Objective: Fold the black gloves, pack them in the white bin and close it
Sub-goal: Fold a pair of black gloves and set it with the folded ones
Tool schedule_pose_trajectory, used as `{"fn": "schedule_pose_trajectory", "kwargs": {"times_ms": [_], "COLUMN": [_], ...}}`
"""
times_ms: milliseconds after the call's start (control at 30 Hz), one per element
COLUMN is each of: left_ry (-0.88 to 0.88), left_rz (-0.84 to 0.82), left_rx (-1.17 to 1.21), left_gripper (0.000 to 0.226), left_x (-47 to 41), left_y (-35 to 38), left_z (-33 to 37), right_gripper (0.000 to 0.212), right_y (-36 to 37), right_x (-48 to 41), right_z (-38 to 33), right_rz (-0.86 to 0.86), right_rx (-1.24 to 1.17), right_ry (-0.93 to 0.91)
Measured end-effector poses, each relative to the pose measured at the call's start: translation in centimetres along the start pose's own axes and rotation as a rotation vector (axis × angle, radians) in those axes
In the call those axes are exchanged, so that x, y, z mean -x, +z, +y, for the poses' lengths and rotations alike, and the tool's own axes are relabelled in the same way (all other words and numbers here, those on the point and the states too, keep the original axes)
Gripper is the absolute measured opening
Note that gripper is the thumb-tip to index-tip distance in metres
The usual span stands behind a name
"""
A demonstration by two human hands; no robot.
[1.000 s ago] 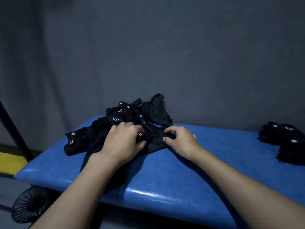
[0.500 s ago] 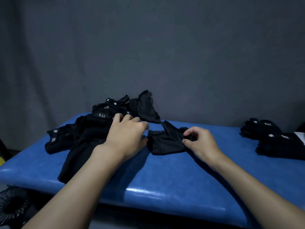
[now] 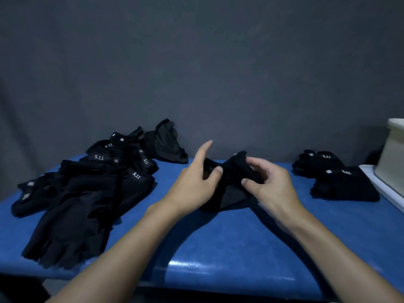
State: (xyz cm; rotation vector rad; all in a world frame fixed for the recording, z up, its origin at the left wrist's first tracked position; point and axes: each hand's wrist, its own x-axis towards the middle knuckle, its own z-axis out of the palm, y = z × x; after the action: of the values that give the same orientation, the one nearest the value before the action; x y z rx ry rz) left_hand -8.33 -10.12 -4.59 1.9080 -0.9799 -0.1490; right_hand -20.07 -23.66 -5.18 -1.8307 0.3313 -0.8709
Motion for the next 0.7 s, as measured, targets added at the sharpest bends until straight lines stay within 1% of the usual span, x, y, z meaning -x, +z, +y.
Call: {"fn": "schedule_pose_trajectory", "kwargs": {"times_ms": [33,133,200,233,300,333,367,433,500,567,633,700], "left_ry": [-0.033,-0.110,-0.074,-0.058,-0.069,-0.086,-0.109,-0.174,-0.233,-0.281,-0.286,-0.272], "left_rz": [0.011,0.098,0.155,0.170,0.170,0.158,0.138,0.069,0.012,0.028,0.067,0.082], "left_rx": [0.144,0.596,0.712,0.736,0.752,0.718,0.649,0.423,0.266,0.236,0.240,0.276], "left_gripper": [0.047,0.016,0.009,0.011,0.024,0.027,0.029,0.030,0.027,0.019,0.015,0.019], "left_x": [-0.2,-0.5,-0.7,-0.7,-0.8,-0.8,-0.7,-0.5,-0.1,0.2,0.3,0.6], "left_y": [0.4,1.1,1.3,1.3,1.3,1.2,1.1,1.0,0.7,0.4,0.1,0.0], "left_z": [0.7,2.4,2.6,2.3,1.8,1.5,1.3,0.5,-0.3,-0.7,-0.5,-0.4], "right_gripper": [0.052,0.050,0.049,0.049,0.049,0.049,0.047,0.043,0.035,0.025,0.033,0.041], "right_y": [-0.3,-1.0,-1.5,-1.7,-2.1,-2.3,-2.4,-2.4,-2.1,-1.7,-1.4,-1.0], "right_x": [0.2,0.6,0.8,0.9,1.1,1.2,1.3,1.4,1.4,1.2,1.3,1.6], "right_z": [-0.4,-0.9,-0.9,-0.8,-0.8,-0.9,-0.8,-0.5,0.5,1.5,1.9,1.8], "right_rz": [-0.009,-0.077,-0.142,-0.181,-0.252,-0.272,-0.281,-0.278,-0.265,-0.261,-0.288,-0.317], "right_rx": [0.049,0.165,0.206,0.217,0.222,0.216,0.210,0.232,0.324,0.477,0.607,0.690], "right_ry": [-0.076,-0.251,-0.307,-0.300,-0.239,-0.213,-0.191,-0.132,-0.064,-0.016,0.029,0.039]}}
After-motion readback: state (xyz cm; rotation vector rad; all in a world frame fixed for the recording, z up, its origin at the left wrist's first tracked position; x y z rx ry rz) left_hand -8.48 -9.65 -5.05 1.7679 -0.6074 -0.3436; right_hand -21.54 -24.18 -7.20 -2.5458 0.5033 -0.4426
